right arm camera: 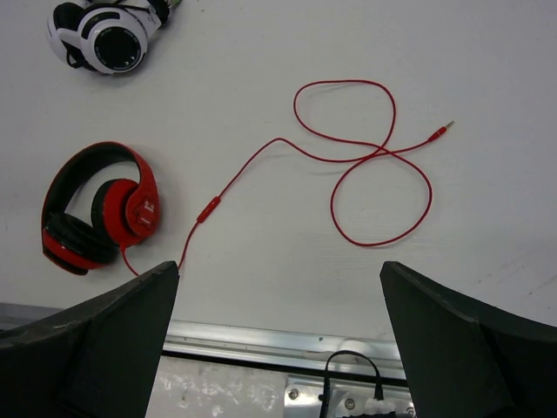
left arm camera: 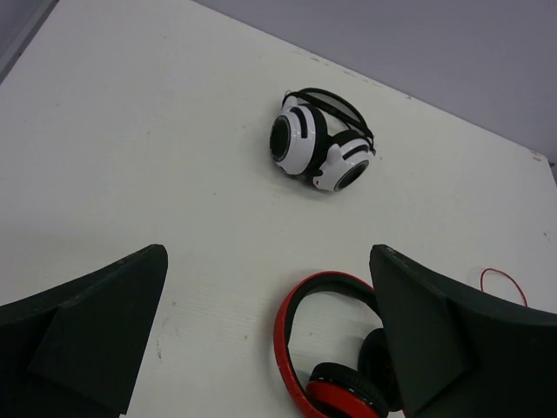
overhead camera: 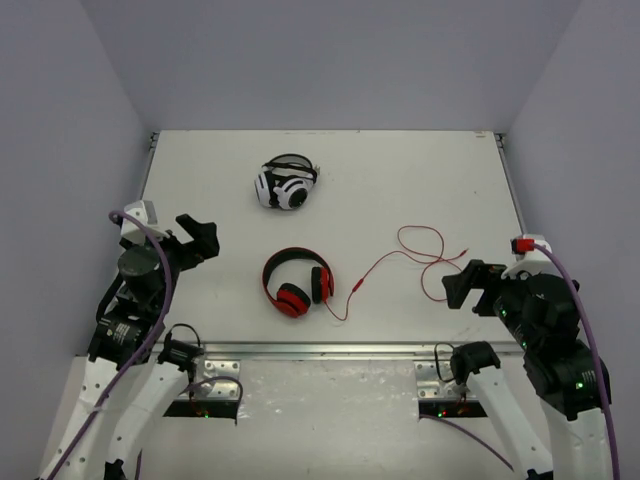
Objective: Wrap the headphones
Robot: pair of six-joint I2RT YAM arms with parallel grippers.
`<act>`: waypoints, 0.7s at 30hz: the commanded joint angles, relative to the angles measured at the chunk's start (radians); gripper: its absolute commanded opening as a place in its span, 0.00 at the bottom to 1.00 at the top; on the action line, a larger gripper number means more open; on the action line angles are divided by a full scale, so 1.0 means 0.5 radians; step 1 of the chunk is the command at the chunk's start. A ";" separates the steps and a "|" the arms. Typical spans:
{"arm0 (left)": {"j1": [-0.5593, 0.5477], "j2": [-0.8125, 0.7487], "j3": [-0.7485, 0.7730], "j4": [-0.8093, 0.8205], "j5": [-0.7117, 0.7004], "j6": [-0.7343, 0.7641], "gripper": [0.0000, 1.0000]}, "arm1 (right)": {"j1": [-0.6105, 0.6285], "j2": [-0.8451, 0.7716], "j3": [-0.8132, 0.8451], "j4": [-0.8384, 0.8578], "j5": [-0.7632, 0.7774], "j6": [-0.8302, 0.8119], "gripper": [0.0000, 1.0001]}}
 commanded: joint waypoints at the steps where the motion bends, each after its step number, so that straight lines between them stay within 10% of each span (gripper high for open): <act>1: -0.014 0.024 0.021 0.071 0.013 0.004 1.00 | 0.012 -0.020 0.062 0.056 -0.013 -0.019 0.99; 7: -0.014 0.327 0.089 0.095 0.206 0.127 1.00 | 0.012 -0.017 -0.006 0.148 -0.448 -0.080 0.99; 21: -0.217 2.118 0.840 -0.196 0.648 0.584 1.00 | 0.012 0.093 -0.055 0.336 -0.780 -0.077 0.99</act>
